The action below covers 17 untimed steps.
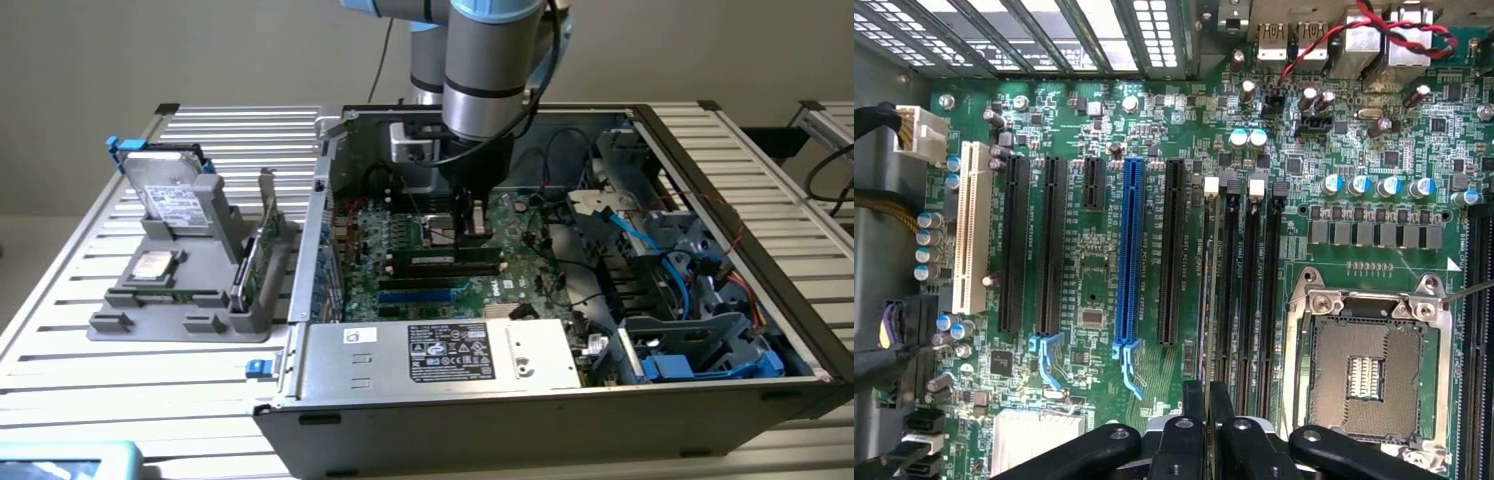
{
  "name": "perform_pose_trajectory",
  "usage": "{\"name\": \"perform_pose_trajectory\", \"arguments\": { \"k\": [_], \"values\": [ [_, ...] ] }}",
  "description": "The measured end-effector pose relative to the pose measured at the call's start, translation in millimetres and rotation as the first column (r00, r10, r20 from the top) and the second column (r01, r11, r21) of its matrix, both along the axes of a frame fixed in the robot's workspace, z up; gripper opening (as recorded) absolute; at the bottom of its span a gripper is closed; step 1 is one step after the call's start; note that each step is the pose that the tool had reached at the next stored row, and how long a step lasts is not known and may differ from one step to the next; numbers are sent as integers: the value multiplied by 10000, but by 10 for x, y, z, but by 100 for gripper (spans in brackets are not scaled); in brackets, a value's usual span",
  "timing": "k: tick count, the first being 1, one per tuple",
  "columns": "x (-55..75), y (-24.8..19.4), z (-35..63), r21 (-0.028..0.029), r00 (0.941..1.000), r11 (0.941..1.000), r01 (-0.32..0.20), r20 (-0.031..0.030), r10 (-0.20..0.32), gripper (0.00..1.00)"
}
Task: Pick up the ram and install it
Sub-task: 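Insert the ram into the slot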
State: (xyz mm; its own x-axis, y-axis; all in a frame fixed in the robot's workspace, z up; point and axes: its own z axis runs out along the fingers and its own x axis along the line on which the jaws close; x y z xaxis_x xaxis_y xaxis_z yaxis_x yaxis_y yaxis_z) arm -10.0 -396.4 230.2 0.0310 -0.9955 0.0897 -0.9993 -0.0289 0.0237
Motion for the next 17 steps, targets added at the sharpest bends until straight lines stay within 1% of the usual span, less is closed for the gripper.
{"name": "perform_pose_trajectory", "arguments": {
  "k": [12,17],
  "values": [
    [0,1,-21,1,10000,10000,29,10,-29,14],
    [-1,-10,-22,0,10000,10000,30,9,-30,14]
  ]
}}
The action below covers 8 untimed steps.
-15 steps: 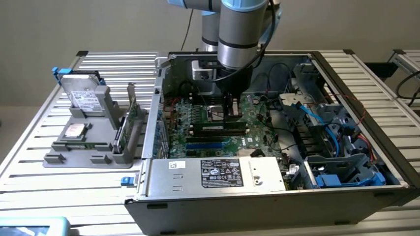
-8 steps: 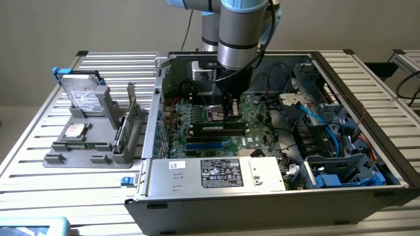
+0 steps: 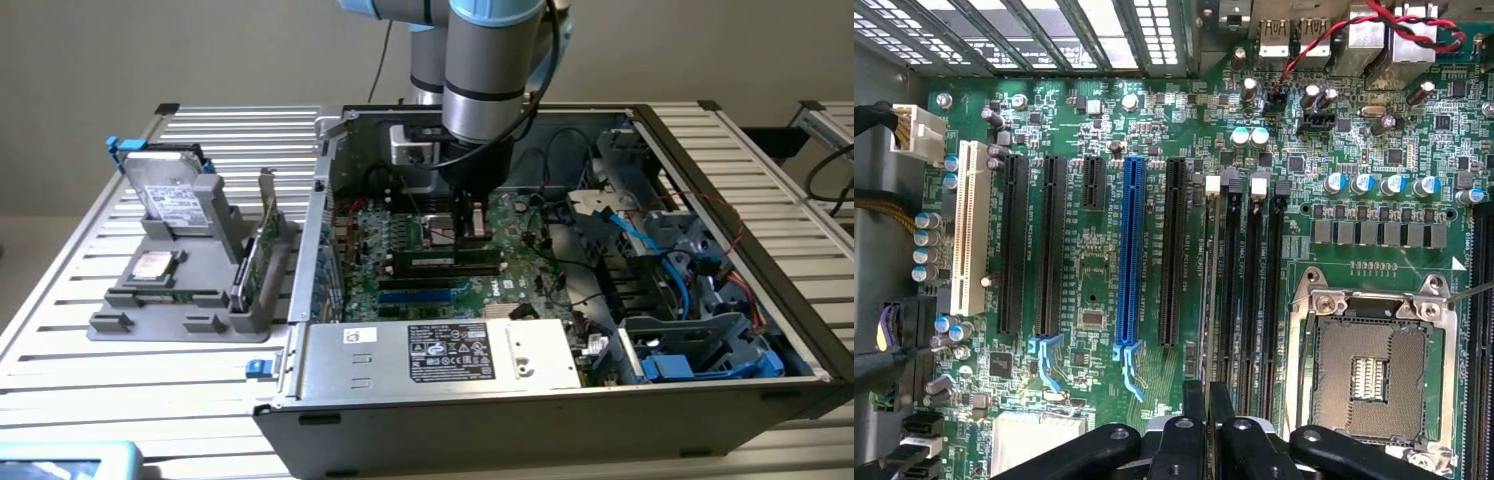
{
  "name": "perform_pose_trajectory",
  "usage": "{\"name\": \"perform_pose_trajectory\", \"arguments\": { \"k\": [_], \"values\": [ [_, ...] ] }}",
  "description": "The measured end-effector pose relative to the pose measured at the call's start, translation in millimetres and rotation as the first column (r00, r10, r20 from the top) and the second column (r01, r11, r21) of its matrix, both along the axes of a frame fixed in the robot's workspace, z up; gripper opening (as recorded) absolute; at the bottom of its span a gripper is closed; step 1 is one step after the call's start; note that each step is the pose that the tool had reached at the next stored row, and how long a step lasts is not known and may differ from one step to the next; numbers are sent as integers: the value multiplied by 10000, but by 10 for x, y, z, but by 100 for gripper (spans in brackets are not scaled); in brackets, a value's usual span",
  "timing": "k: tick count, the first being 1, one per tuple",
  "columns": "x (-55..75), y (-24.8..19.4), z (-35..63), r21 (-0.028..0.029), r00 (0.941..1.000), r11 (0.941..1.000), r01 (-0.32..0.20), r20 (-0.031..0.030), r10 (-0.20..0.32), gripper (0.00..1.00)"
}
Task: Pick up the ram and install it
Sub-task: 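Insert the ram into the slot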
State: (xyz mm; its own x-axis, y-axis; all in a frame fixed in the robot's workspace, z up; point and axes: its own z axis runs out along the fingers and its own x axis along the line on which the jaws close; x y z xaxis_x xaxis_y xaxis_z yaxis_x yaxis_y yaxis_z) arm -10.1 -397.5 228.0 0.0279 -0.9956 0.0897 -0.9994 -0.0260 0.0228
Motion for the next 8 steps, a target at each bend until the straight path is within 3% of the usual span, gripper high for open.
{"name": "perform_pose_trajectory", "arguments": {
  "k": [8],
  "values": [
    [0,2,-9,1,9999,9999,131,39,-131,14]
  ]
}}
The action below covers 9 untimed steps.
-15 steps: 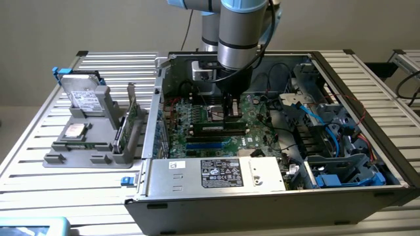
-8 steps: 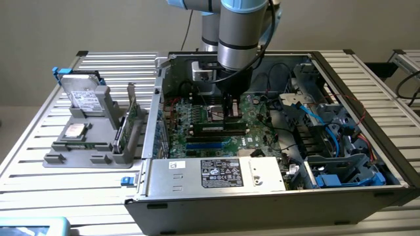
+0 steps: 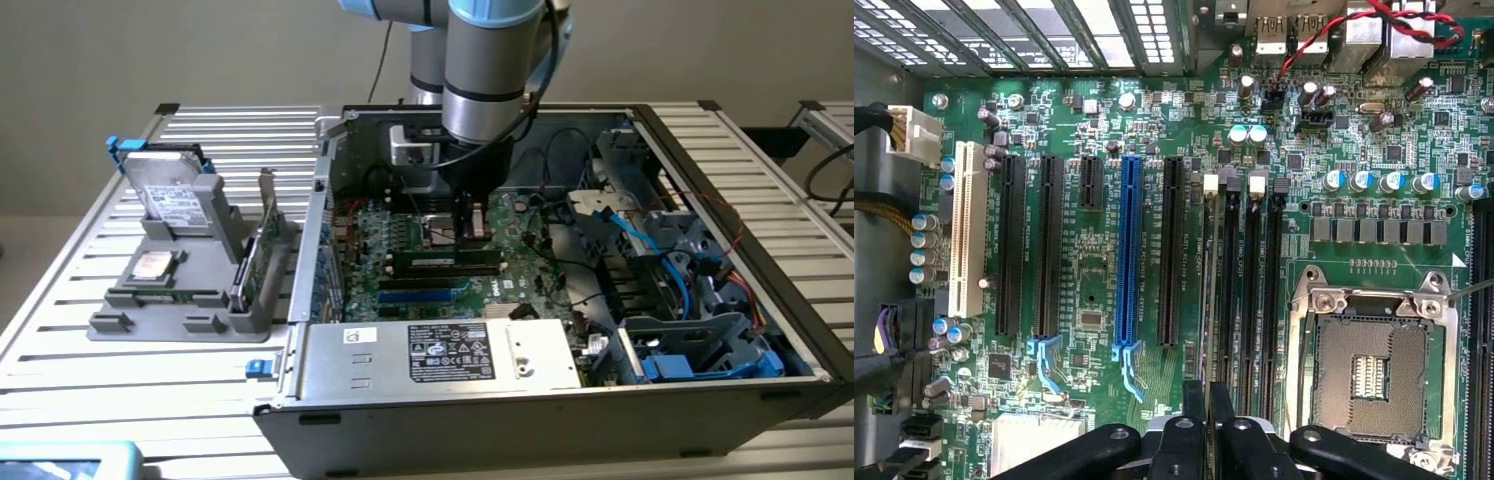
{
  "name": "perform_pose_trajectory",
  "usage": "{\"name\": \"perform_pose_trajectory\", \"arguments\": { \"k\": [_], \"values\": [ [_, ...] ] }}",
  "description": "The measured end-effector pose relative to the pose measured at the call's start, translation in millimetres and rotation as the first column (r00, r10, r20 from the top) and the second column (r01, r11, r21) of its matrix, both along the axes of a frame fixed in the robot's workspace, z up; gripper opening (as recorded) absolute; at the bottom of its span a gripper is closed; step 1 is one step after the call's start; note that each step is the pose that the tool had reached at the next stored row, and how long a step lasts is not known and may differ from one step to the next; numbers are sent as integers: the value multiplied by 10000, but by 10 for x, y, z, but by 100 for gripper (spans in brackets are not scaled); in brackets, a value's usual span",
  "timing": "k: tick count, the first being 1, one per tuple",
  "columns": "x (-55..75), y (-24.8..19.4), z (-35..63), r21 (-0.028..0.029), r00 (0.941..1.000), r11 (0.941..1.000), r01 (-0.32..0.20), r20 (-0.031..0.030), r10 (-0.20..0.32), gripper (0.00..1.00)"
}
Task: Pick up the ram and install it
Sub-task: 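Insert the ram into the slot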
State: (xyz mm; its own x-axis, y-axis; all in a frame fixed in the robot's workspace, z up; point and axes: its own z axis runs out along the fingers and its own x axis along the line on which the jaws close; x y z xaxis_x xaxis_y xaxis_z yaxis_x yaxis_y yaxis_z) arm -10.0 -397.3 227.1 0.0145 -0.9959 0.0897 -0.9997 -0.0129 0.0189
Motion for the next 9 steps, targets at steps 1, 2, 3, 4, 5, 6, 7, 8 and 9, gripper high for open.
{"name": "perform_pose_trajectory", "arguments": {
  "k": [1,2,3,4,5,6,7,8,9],
  "values": [
    [-1,0,0,0,10000,10000,18,11,-18,14],
    [-1,0,-1,0,10000,10000,33,20,-33,14],
    [-2,0,-1,-1,10000,10000,43,26,-43,14],
    [-4,0,-1,-2,10000,10000,51,33,-51,14],
    [-6,0,-2,-1,10000,10000,58,38,-58,14],
    [-8,0,-3,0,10000,10000,63,41,-63,14],
    [-14,0,-4,0,10000,10000,64,44,-64,14],
    [-20,0,-4,0,10000,10000,65,46,-65,14],
    [-24,0,-5,0,10000,10000,66,48,-66,14]
  ]
}}
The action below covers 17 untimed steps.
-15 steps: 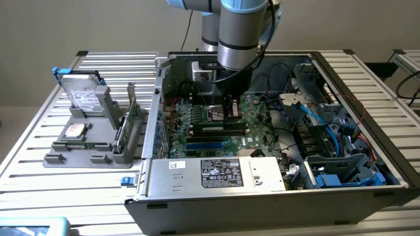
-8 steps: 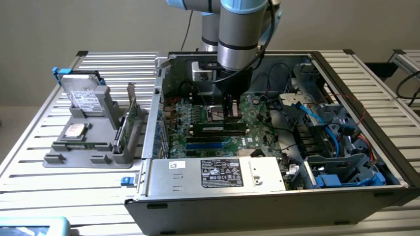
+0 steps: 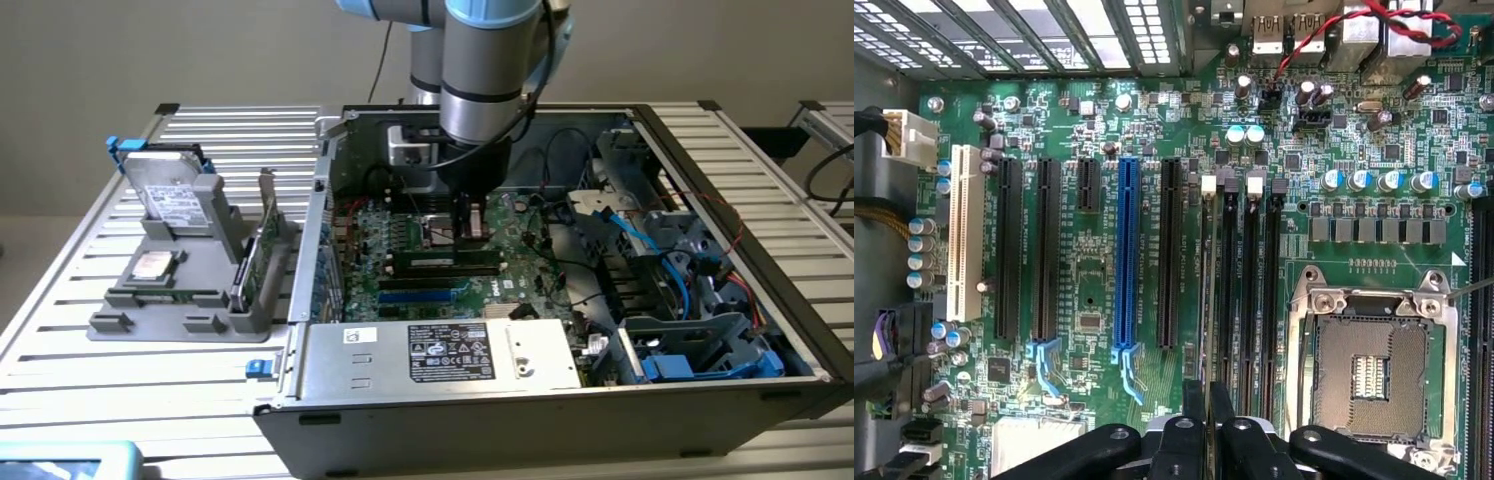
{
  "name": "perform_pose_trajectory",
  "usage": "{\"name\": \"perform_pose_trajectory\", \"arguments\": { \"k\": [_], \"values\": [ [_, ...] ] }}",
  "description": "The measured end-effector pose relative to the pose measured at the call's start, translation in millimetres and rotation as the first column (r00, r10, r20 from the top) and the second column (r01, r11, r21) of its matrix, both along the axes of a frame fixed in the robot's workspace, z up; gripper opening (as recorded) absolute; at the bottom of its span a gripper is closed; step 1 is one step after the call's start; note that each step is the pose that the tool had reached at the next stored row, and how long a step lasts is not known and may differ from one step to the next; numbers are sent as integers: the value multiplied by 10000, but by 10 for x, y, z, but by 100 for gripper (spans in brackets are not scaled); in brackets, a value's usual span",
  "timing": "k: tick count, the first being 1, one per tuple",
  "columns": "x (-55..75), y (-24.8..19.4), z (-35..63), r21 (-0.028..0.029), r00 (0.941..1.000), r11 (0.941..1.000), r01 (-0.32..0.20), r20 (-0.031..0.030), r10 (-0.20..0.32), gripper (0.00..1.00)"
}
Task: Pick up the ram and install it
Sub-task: 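Insert the ram into the slot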
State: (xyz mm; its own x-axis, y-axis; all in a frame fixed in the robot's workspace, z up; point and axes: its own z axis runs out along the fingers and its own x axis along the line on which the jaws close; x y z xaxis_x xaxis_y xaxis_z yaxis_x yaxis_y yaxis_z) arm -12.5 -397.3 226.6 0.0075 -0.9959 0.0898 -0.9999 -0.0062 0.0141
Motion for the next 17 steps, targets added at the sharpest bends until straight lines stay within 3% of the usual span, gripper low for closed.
{"name": "perform_pose_trajectory", "arguments": {
  "k": [17],
  "values": [
    [-12,0,-3,0,10000,10000,0,90,0,14]
  ]
}}
